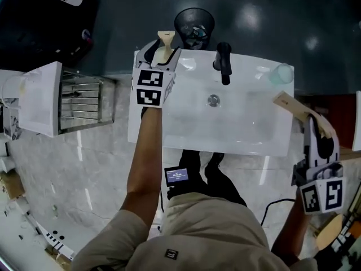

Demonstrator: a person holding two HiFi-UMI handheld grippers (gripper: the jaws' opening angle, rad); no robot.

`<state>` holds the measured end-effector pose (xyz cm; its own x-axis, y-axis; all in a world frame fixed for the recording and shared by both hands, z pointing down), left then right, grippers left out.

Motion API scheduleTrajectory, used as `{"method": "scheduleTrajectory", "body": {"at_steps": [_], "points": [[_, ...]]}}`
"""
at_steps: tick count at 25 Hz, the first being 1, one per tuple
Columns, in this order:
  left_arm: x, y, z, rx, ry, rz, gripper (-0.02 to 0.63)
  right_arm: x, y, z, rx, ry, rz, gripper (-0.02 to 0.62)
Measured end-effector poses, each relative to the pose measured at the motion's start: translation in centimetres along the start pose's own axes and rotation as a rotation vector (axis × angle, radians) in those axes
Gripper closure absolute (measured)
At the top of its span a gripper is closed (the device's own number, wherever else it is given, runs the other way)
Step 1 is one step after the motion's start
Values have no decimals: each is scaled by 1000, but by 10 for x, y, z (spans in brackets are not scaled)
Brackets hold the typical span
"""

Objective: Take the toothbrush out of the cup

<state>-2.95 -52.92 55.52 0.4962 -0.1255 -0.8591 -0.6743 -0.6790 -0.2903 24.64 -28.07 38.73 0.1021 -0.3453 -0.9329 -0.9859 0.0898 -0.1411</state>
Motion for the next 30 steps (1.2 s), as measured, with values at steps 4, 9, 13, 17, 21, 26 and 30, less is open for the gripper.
{"method": "scheduleTrajectory", "body": {"at_steps": [4,9,13,17,21,26,30], "points": [[-23,6,-35,-21,38,16,377,-20,-4,-26,-23,45,-19,538],[-25,15,-46,-17,43,25,380,-27,-5,-39,-20,59,-29,538],[-23,22,-38,4,38,24,530,-27,-1,-42,-13,59,-29,538],[-15,27,-27,16,10,32,558,-21,0,-40,-8,49,-25,538],[-7,28,-15,26,-14,26,561,-17,4,-34,-1,34,-20,538],[14,30,11,53,-56,10,563,-7,6,-17,5,3,-13,538],[36,33,40,71,-101,10,563,7,11,1,16,-44,-2,538]]}}
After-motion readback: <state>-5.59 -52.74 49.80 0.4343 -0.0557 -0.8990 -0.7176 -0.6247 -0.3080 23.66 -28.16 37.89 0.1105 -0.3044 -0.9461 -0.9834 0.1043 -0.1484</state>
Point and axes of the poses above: the fingertips, and each gripper's own axes: z backward along the fingers, y to its left, x out of its top, the point moved 1 cm from there along z, backward along the fingers, and after that the axes turned 10 degrees about -z, right-handed, at the moved point
